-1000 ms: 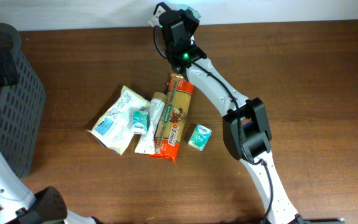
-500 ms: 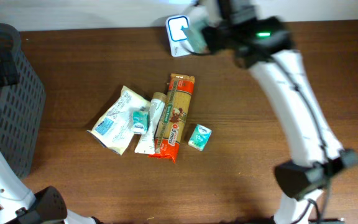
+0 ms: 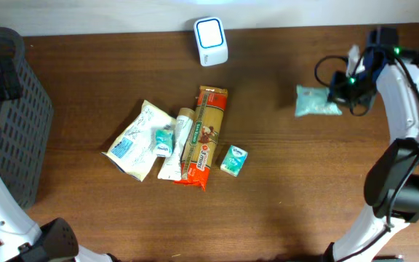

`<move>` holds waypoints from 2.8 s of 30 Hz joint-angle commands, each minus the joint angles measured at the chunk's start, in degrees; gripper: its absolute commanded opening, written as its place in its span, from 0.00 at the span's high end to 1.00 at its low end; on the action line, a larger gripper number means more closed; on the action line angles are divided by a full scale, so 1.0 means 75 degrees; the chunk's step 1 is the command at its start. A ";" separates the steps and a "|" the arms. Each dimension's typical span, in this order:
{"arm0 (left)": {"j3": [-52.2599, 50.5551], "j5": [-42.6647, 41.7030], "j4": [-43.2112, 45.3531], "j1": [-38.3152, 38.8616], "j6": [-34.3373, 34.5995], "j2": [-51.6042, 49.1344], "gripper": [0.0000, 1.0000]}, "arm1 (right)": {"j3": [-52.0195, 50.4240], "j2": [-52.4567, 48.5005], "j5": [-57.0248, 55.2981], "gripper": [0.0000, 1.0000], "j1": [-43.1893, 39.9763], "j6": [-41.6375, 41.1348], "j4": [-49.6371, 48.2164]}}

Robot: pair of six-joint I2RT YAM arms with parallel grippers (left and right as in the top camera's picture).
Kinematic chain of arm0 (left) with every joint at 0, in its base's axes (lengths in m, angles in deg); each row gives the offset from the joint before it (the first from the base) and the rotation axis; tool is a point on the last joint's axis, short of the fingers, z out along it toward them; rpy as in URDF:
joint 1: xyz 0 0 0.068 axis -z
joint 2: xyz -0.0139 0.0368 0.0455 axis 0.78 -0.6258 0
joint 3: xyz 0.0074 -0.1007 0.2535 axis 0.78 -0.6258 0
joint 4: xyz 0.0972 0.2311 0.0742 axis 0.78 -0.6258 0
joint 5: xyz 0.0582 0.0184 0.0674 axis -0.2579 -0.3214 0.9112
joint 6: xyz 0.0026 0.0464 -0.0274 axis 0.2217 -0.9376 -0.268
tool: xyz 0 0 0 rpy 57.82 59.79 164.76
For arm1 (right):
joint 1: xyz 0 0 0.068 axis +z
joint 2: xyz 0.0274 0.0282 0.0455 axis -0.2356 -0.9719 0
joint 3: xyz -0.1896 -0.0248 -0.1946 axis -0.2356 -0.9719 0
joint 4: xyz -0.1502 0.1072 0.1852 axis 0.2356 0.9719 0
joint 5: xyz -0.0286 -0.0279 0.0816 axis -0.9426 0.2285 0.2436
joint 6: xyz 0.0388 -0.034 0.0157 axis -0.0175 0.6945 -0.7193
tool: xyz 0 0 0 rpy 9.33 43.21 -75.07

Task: Scan the item barcode
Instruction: 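Move the soap bar to the right side and release it on the table, then reach the right gripper to the Kleenex tissue pack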

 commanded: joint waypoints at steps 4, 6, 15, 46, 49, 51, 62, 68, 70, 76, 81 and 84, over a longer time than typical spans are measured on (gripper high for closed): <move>0.0015 -0.0029 -0.0003 -0.0050 0.0105 -0.0009 0.01 | -0.1772 0.0082 0.0096 0.96 -0.0699 -0.1527 -0.1475; 0.0015 -0.0032 -0.0006 -0.0050 0.0105 -0.0009 0.01 | -0.1985 0.0082 0.0096 0.93 -0.0807 -0.1664 -0.1644; 0.0015 -0.0032 -0.0003 -0.0047 0.0105 -0.0009 0.01 | 0.0309 0.0090 0.0026 0.43 -0.0458 -0.0845 0.1244; 0.0015 -0.0029 -0.0006 -0.0047 0.0105 -0.0009 0.01 | -0.1865 -0.0463 0.1498 0.96 0.6662 -0.2667 -0.1609; 0.0015 -0.0029 -0.0006 -0.0050 0.0105 -0.0009 0.01 | -0.1865 -0.0583 0.1580 0.96 0.6662 -0.2667 -0.1594; 0.0015 -0.0029 -0.0006 -0.0050 0.0105 -0.0009 0.01 | -0.1865 -0.0583 0.1533 0.96 0.6662 -0.2667 -0.1585; 0.0015 -0.0032 -0.0006 -0.0050 0.0105 -0.0009 0.01 | -0.1865 -0.0583 0.0883 0.96 0.5995 -0.2661 -0.1381; 0.0015 -0.0029 -0.0006 -0.0047 0.0105 -0.0009 0.01 | -0.1958 -0.0699 0.0755 0.96 0.6000 -0.2664 -0.1236; 0.0015 -0.0032 -0.0009 -0.0047 0.0105 -0.0009 0.01 | -0.1958 -0.0699 0.0743 0.96 0.6000 -0.2658 -0.1105; 0.0015 -0.0032 -0.0006 -0.0050 0.0105 -0.0009 0.01 | -0.1964 -0.0699 -0.0157 0.96 0.5995 -0.2594 -0.0373; 0.0015 -0.0032 -0.0006 -0.0050 0.0105 -0.0009 0.01 | -0.1964 -0.0699 -0.0956 0.96 0.5863 -0.2337 -0.0204; 0.0015 -0.0029 -0.0032 -0.0047 0.0105 -0.0009 0.01 | -0.1964 -0.0699 -0.1119 0.96 0.5415 -0.1743 -0.0143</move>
